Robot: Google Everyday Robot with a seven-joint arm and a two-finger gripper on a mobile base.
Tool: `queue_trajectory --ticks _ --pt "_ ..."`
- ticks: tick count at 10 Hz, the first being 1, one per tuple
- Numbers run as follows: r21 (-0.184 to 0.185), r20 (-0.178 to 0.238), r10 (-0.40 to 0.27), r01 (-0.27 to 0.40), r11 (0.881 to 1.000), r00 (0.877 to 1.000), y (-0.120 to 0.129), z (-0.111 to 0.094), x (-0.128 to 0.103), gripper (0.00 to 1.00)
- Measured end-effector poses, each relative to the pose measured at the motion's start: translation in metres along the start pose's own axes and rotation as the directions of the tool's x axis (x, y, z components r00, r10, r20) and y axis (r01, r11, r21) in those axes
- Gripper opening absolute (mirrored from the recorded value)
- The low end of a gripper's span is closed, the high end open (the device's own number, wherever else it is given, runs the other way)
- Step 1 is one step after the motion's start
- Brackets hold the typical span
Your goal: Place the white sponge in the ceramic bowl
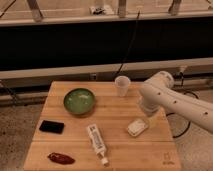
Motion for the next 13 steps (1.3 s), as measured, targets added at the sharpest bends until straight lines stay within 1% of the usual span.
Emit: queue_trajectory --ticks 3,4,5,7,10,12,13 --pt "-0.012 0.006 -0.063 0.063 0.998 0.998 0.003 0.021 -0.005 0.8" --pt "-0.015 0.007 -0.082 0.083 0.996 0.997 0.003 0.024 -0.007 0.8" --pt "-0.019 0.008 -0.106 0.106 0.994 0.994 0.004 0.028 -0.009 0.8" --pt "-0.027 0.012 -0.153 0.153 0.988 0.988 0.007 0.043 -0.012 0.8" --pt "-0.029 0.016 -0.191 0.191 0.981 0.982 0.01 0.054 -0.015 0.8" --pt "-0.035 0.018 -0.221 0.221 0.975 0.975 0.016 0.074 -0.016 0.8" --pt "-0.039 0.024 -0.237 0.238 0.971 0.971 0.019 0.087 -0.018 0.8"
